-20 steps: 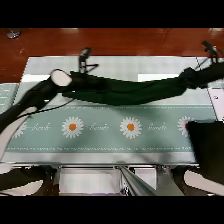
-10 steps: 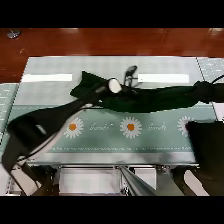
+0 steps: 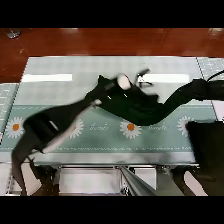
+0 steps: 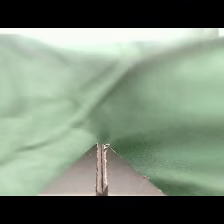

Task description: Fold the shirts.

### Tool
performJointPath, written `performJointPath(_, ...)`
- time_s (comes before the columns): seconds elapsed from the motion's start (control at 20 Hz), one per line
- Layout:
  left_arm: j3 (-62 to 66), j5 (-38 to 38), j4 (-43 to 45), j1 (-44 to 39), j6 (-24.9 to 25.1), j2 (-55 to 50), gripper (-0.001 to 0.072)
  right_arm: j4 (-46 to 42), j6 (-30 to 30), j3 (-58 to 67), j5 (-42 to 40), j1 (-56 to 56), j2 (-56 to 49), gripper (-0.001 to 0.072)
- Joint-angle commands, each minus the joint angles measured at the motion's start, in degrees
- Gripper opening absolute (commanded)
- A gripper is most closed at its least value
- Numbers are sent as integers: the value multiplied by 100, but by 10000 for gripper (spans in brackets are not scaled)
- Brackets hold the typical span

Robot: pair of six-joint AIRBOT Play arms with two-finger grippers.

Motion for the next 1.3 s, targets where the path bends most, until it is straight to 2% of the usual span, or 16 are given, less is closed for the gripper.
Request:
performJointPath(0.0,66,-833,186,1073,105,612,25,15,177,81,-245,481,-116,31)
performJointPath(0.15,33,-1451,1147,2177,-144,1598,25,17,315,457,-378,1093,-697,31)
performJointPath(0.25,-197,-1821,1891,2916,-114,2465,26,20,369,905,-560,1593,-1290,31)
performJointPath(0.3,-455,-1989,2361,3248,46,2964,26,17,387,1246,-616,1878,-1692,31)
performJointPath(0.4,-1659,-1963,3274,3897,63,4291,26,22,446,2061,-590,2382,-2592,31)
performJointPath(0.5,-3305,-1506,3279,4457,59,5805,26,46,533,2929,-568,2852,-3523,31)
performJointPath(0.6,-4863,-1045,2835,4725,52,7283,26,92,634,3770,-575,3261,-4422,31)
performJointPath(0.7,-6127,-990,2275,4745,-9,8520,26,105,837,4527,-581,3582,-5268,31)
performJointPath(0.8,-7075,-964,1908,4745,-341,9348,26,107,1014,5042,-625,3803,-5971,32)
performJointPath(0.85,-7438,-905,1832,4745,-509,9597,26,136,1097,5224,-667,3873,-6255,70)
performJointPath(0.9,-7683,-850,1773,4745,-667,9718,26,323,1169,5329,-717,3882,-6454,319)
performJointPath(0.95,-7862,-785,1657,4745,-680,9729,26,590,1019,5416,-734,3864,-6596,636)
performJointPath(1.15,-7958,-627,1438,4745,-564,9383,26,682,938,5707,-415,3062,-6297,630)
performJointPath(1.25,-7958,-632,1353,4745,-450,9254,26,664,846,5705,437,2201,-5731,629)
